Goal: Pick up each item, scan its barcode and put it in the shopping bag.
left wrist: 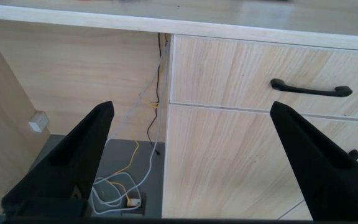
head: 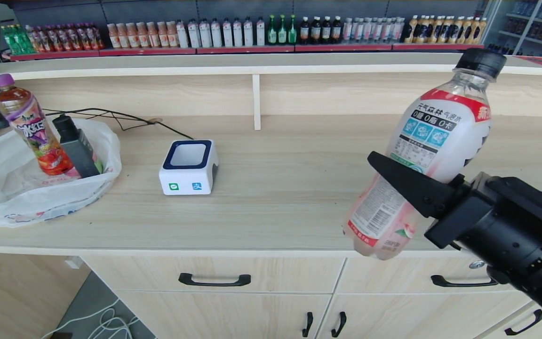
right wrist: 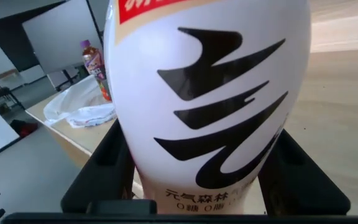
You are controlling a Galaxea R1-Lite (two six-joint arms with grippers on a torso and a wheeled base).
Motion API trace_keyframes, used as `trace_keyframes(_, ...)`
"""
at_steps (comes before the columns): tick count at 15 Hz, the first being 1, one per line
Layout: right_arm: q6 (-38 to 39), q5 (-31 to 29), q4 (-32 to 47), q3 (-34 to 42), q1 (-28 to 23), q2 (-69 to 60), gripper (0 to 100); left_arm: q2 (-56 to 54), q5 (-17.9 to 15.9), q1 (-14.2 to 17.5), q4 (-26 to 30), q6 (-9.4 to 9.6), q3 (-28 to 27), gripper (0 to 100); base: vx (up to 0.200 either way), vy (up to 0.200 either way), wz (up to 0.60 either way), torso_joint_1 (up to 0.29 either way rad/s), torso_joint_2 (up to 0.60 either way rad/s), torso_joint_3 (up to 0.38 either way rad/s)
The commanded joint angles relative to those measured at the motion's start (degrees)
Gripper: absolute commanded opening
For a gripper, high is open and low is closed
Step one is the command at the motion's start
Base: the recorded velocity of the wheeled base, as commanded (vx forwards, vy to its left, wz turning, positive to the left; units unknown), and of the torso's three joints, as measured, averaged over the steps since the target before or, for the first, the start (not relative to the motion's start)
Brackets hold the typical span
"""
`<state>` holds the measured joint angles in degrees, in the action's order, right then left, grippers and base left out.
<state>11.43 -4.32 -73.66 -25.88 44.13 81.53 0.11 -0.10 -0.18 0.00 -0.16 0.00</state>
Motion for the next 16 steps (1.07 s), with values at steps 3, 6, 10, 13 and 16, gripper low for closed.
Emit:
trace_keyframes(3,2.4,4.7,0.0,-2.2,0.6,1.1,0,0.0,0.0,0.0,0.0,-0.02,0.0,100,0.000,0.000,0.00,0.000,0.00,0.000)
trace_keyframes(6,6.2,5.5,0.0,-4.4,5.0,1.9,0,0.0,0.0,0.0,0.0,-0.02,0.0,100,0.000,0.000,0.00,0.000,0.00,0.000)
trace_keyframes(10,8.6,5.6,0.0,-10.0,9.3,5.0,0,0.0,0.0,0.0,0.0,-0.02,0.0,100,0.000,0.000,0.00,0.000,0.00,0.000)
trace_keyframes(13,11.9,5.7,0.0,-12.9,9.4,5.7,0,0.0,0.0,0.0,0.0,-0.02,0.0,100,0.000,0.000,0.00,0.000,0.00,0.000)
trace_keyframes(16,12.0,8.2,0.0,-13.1,10.1,6.8,0,0.0,0.0,0.0,0.0,-0.02,0.0,100,0.000,0.000,0.00,0.000,0.00,0.000)
